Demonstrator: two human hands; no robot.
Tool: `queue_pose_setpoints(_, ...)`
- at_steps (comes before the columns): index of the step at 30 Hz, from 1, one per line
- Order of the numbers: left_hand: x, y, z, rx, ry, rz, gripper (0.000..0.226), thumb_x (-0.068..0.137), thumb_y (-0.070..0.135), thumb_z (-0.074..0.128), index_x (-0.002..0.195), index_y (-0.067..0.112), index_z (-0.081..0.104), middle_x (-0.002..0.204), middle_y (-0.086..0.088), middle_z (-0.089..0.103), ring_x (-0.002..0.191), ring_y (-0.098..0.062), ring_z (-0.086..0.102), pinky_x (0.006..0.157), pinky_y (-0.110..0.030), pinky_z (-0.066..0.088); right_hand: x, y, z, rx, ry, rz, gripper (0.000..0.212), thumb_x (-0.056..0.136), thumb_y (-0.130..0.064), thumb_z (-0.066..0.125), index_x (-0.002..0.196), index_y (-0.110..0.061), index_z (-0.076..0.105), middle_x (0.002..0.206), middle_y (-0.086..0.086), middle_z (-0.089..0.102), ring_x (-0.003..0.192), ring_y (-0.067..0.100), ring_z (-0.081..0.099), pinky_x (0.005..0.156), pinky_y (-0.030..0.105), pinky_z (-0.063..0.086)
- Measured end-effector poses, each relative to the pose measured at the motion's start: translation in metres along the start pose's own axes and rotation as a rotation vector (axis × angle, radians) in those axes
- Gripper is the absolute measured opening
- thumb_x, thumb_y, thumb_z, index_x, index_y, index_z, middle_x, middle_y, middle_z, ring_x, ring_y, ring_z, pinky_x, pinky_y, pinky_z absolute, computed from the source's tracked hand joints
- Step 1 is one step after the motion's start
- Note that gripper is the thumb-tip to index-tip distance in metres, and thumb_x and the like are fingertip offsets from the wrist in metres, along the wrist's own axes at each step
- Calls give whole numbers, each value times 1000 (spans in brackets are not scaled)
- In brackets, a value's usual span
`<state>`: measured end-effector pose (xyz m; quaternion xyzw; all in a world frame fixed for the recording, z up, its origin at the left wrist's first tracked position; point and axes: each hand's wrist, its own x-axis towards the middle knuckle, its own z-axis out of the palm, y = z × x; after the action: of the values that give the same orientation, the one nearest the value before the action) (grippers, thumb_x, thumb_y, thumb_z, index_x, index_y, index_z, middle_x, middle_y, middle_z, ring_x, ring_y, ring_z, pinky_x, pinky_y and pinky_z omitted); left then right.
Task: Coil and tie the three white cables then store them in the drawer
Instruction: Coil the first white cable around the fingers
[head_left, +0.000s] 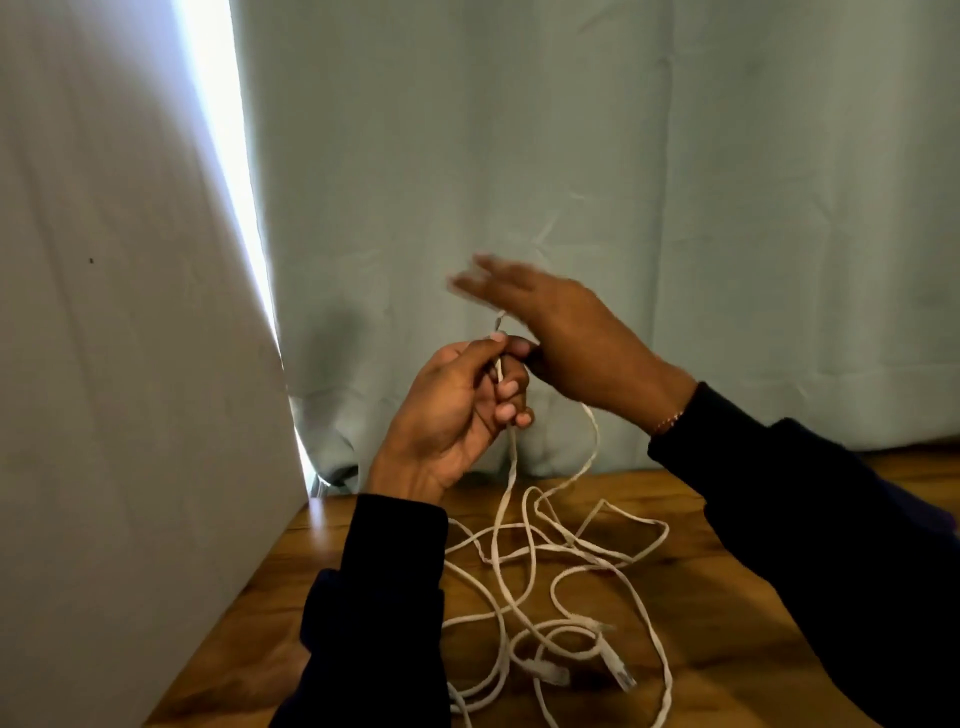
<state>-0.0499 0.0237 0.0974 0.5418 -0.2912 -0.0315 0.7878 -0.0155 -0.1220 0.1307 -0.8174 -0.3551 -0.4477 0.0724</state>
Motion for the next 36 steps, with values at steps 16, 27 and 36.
queue_pose_setpoints(16,3,-10,-9,120,-44,-139,27,107,19,39,88,7,55,49,2,34,31,-4,29,34,-17,34,31,69,20,148,272,591,33,96,-11,62,128,-12,68,122,10,71,118,29,64,100,34,50)
queue_pose_setpoints(27,5,-7,-12,63,18,-121,28,106,16,40,87,4,57,48,1,34,32,-5,30,32,-16,30,-10,19,3,-94,18,-126,41,81,12,69,116,-8,73,123,13,70,125,31,60,100,53,51)
queue_pose_setpoints(36,4,-6,-4,-15,-63,-75,29,107,16,38,88,5,57,50,1,35,37,-6,31,40,-19,34,11,42,-5,-220,-15,88,59,92,-12,66,147,-19,47,154,11,44,148,36,29,118,65,19)
